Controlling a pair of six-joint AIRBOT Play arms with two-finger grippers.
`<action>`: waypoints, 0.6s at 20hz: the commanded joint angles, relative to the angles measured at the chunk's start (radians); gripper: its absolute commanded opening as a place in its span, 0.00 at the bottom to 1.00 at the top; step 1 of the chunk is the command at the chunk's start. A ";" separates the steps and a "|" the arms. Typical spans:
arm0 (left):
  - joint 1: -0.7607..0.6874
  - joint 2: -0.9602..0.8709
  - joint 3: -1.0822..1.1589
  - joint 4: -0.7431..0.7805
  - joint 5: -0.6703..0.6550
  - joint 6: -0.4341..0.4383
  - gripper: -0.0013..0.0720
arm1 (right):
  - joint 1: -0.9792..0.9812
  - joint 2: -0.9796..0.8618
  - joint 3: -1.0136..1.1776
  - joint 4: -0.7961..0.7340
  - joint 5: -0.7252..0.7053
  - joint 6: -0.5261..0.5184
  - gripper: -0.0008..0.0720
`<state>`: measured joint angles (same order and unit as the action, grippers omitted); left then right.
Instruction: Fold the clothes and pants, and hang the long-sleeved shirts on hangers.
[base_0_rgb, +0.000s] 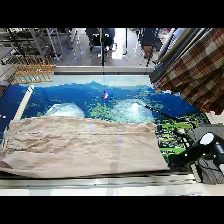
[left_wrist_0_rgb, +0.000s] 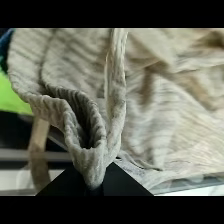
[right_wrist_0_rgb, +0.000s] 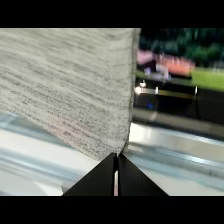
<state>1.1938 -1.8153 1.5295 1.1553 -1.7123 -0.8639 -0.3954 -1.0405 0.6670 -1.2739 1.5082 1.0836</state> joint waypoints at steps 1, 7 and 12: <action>-0.002 -0.010 -0.027 0.121 0.045 -0.015 0.05 | 0.003 0.005 -0.046 -0.105 0.076 0.014 0.03; -0.027 -0.010 -0.012 0.116 0.113 -0.108 0.99 | 0.002 0.006 -0.007 -0.103 0.068 0.028 0.57; -0.064 -0.006 0.182 0.116 0.113 -0.338 0.97 | 0.002 0.000 0.216 -0.027 -0.317 0.214 0.68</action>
<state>1.1500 -1.8240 1.6138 1.2667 -1.6100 -1.0504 -0.3935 -1.0363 0.7792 -1.3510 1.4479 1.1694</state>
